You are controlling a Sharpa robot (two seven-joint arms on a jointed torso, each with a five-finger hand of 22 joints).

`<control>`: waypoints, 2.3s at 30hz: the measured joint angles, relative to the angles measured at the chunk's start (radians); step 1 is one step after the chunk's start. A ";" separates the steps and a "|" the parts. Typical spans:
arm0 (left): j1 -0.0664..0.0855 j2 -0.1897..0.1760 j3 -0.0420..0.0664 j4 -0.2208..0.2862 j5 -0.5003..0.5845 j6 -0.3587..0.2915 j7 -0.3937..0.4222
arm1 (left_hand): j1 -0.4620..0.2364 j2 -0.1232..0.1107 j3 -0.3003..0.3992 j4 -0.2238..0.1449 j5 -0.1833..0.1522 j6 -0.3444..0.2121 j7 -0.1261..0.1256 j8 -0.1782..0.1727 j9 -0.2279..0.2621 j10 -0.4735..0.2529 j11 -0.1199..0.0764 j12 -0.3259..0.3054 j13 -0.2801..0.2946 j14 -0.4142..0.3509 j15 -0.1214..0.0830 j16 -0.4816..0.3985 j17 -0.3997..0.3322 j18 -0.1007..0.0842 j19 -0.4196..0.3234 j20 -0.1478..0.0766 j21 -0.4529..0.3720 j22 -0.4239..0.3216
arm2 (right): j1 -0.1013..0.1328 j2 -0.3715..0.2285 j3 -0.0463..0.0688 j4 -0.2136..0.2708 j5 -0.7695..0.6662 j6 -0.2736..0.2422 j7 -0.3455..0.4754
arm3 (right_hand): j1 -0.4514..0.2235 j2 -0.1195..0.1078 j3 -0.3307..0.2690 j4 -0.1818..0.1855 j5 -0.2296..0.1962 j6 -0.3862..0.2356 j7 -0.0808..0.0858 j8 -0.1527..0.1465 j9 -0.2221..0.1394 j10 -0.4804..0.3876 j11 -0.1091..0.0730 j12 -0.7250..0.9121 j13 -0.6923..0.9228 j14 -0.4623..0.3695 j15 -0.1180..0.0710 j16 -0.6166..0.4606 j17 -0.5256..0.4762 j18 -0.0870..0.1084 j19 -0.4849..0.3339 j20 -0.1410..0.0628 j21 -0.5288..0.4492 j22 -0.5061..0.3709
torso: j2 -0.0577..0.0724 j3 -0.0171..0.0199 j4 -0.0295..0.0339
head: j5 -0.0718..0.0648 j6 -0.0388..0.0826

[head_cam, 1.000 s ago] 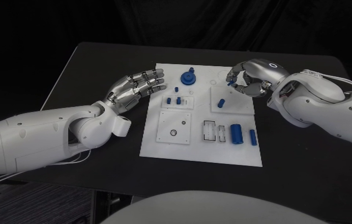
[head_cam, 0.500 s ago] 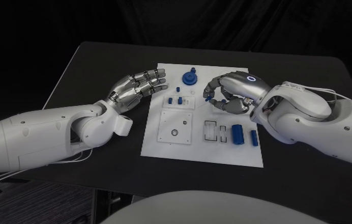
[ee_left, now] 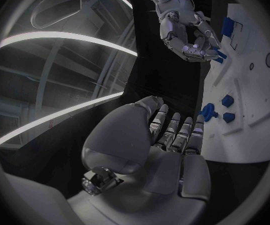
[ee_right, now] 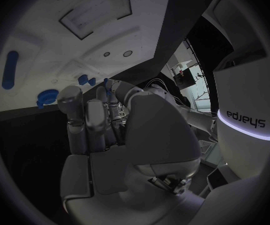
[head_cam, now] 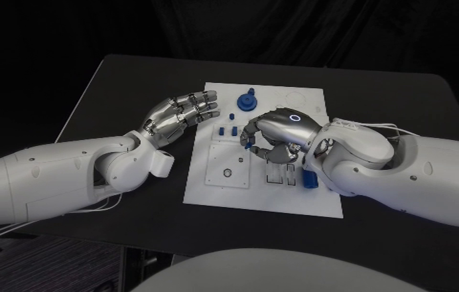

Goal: Assemble the parts on the task board

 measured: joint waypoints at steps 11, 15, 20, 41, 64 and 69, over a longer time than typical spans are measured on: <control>0.000 0.004 0.000 0.000 0.000 0.001 0.000 | -0.003 -0.003 0.004 0.001 0.000 0.012 0.005 0.000 0.002 0.000 0.000 0.004 0.000 0.000 0.000 0.000 0.000 0.000 0.005 0.002 0.000 0.002 | -0.033 0.054 0.000 -0.048 -0.024 0.031 -0.010 | 0.000 0.000 0.000 0.000 0.004 0.000 0.000 0.000 -0.002 0.000 0.000 0.000 -0.003 -0.011 0.004 -0.006 -0.012 0.000 -0.007 0.000 -0.016 0.000 | 0.000 -0.0002 0.0009 | 0.008 0.000; 0.000 0.005 0.000 0.001 0.000 0.001 0.000 | -0.007 0.001 0.009 -0.003 0.000 0.020 0.005 0.004 0.003 0.004 -0.004 0.004 0.000 0.000 0.000 0.000 0.000 0.000 0.008 -0.001 0.000 0.004 | -0.037 0.063 0.000 -0.054 -0.030 0.036 -0.011 | 0.004 -0.004 0.000 0.000 0.004 0.000 0.000 0.000 -0.002 0.000 0.000 0.000 -0.004 -0.011 0.004 -0.006 -0.016 0.000 -0.011 0.004 -0.016 0.000 | 0.000 -0.0002 0.0009 | 0.009 0.000; 0.000 0.006 0.000 0.001 0.000 0.002 0.000 | -0.007 0.001 0.011 0.000 0.000 0.020 0.006 0.004 0.003 0.004 -0.004 0.004 0.000 0.000 0.000 0.000 0.000 0.000 0.009 -0.002 0.000 0.004 | -0.041 0.067 0.000 -0.059 -0.034 0.039 -0.012 | 0.004 -0.004 0.000 0.000 0.004 0.000 0.000 -0.004 -0.002 0.000 0.000 0.000 -0.005 -0.011 0.004 -0.006 -0.017 0.000 -0.011 0.004 -0.016 0.000 | 0.001 -0.0001 0.0009 | 0.009 0.000; 0.000 0.012 0.000 0.001 0.000 0.008 0.000 | -0.007 0.001 0.017 0.000 0.000 0.039 0.011 0.008 0.007 0.004 -0.004 0.011 0.000 0.000 0.000 0.004 0.001 0.000 0.019 0.002 0.004 0.010 | -0.054 0.090 0.000 -0.102 -0.041 0.046 -0.012 | 0.004 -0.004 0.003 -0.003 0.007 0.000 0.000 -0.006 -0.003 -0.001 0.001 -0.002 -0.006 -0.018 0.004 -0.015 -0.027 0.000 -0.014 0.000 -0.025 0.000 | 0.000 -0.0003 0.0006 | 0.013 0.000; 0.000 0.017 0.000 -0.007 0.000 0.015 0.000 | -0.011 0.005 0.019 -0.003 0.000 0.039 0.010 0.008 0.006 0.007 -0.007 0.011 0.000 0.000 0.000 0.004 0.001 0.000 0.019 0.002 0.004 0.010 | -0.065 0.087 0.000 -0.091 -0.039 0.047 -0.010 | 0.004 -0.004 0.003 -0.003 0.011 -0.002 -0.002 -0.007 -0.006 -0.001 0.001 -0.002 -0.006 -0.024 0.004 -0.014 -0.030 0.000 -0.018 0.003 -0.025 0.000 | 0.000 -0.0007 0.0007 | 0.014 0.000; 0.000 0.018 0.000 -0.008 0.000 0.016 0.000 | -0.011 0.005 0.019 -0.003 0.000 0.039 0.010 0.008 0.006 0.007 -0.007 0.011 0.000 0.000 0.000 0.004 0.001 0.000 0.019 0.002 0.004 0.009 | -0.066 0.086 0.000 -0.091 -0.036 0.049 -0.010 | 0.004 -0.004 0.003 -0.003 0.011 -0.002 -0.002 -0.007 -0.005 -0.001 0.001 -0.002 -0.006 -0.024 0.004 -0.014 -0.030 0.000 -0.018 0.003 -0.025 0.000 | 0.000 -0.0004 0.0005 | 0.013 0.000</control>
